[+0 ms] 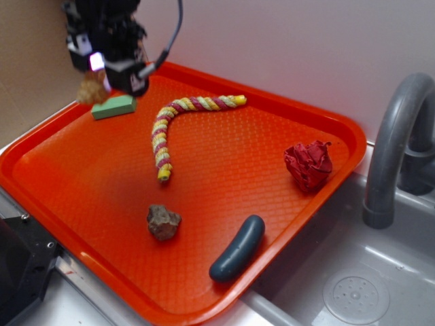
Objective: Grab the shell.
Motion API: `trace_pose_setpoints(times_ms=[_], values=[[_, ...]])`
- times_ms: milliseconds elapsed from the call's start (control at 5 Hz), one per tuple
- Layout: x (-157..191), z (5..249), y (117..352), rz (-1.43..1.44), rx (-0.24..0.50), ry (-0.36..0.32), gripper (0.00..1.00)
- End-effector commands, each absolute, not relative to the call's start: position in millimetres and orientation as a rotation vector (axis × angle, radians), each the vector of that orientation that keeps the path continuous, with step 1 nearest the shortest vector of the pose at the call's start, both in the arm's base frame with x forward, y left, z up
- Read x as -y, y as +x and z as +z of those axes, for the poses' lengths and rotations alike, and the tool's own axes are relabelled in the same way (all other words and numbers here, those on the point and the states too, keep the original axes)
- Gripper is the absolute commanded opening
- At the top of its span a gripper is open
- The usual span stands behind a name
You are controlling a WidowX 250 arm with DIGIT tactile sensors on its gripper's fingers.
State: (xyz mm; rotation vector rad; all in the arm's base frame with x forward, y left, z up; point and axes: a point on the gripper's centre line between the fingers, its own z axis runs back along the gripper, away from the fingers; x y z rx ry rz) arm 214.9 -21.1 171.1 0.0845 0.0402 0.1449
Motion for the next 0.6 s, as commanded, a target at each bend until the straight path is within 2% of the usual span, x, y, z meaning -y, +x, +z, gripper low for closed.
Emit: trace_pose_setpoints(times_ms=[0,200,400], values=[[17.6,257.9,207.6,0.131,0.14,0.052,0.0],[13.1,269.1,205.4,0.132,0.178,0.102,0.0],[9.3,254.2,210.8,0.075,0.044,0.156,0.0]])
